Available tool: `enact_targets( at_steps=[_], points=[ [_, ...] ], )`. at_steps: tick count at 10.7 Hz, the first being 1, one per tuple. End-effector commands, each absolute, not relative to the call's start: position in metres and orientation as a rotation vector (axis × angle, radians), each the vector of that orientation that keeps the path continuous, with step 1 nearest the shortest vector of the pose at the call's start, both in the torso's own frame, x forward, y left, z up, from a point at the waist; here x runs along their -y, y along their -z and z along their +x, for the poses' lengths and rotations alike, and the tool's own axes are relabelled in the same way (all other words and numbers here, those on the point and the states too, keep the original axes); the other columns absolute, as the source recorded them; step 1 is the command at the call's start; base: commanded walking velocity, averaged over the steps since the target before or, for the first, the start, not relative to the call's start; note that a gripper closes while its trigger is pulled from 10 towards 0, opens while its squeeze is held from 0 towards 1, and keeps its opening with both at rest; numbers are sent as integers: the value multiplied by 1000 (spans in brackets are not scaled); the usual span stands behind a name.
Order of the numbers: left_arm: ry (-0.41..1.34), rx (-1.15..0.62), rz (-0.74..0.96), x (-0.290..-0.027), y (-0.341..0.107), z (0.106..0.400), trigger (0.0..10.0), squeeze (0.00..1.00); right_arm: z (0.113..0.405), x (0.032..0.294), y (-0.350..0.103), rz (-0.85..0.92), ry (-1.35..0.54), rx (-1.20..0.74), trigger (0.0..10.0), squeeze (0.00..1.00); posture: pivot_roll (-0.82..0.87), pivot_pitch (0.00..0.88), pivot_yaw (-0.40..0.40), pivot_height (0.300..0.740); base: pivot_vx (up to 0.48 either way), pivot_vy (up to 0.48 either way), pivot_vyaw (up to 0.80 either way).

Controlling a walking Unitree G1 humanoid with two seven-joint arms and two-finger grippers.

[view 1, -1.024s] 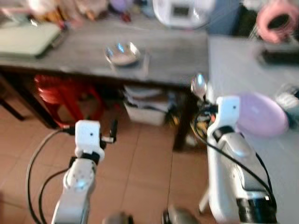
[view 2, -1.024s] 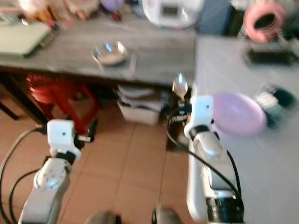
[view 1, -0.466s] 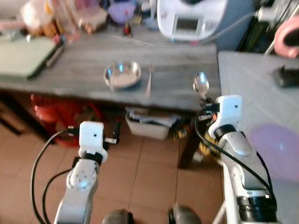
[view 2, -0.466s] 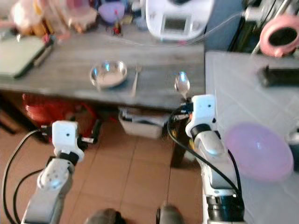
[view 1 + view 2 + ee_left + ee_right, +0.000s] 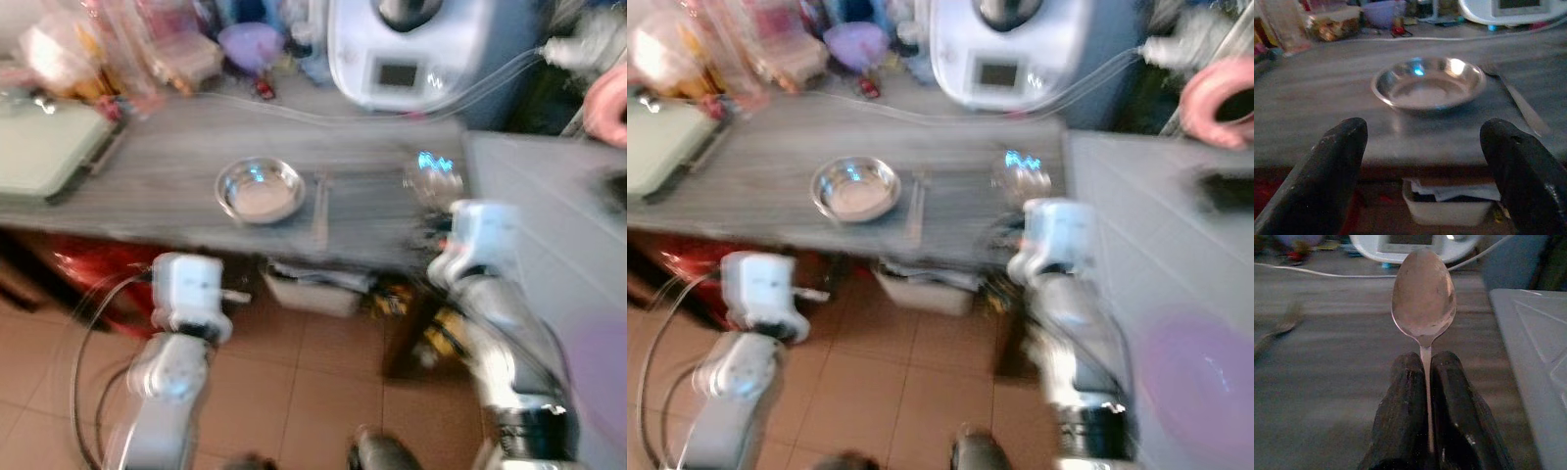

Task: Setting the table

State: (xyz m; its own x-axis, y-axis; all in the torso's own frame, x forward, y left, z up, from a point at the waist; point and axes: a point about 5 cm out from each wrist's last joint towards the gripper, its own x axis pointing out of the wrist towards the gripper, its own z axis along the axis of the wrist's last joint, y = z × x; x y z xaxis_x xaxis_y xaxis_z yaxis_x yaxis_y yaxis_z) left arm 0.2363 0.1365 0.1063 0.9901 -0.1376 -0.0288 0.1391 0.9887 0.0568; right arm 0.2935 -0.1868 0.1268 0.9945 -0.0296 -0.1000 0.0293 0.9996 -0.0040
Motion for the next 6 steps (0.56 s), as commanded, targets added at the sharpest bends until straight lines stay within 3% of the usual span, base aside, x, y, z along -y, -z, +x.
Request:
enact_targets(
  at_steps=[1,6],
  points=[
    [110,-27,84,-148,-107,235,10000,0,297,176,-131,26,12,-90,10000,0,-30,104,41,740,0,0,0],
    [94,-34,77,-151,-109,231,10000,0,308,159,-119,169,28,-198,10000,0,-9,133,47,740,0,0,0]
  ],
)
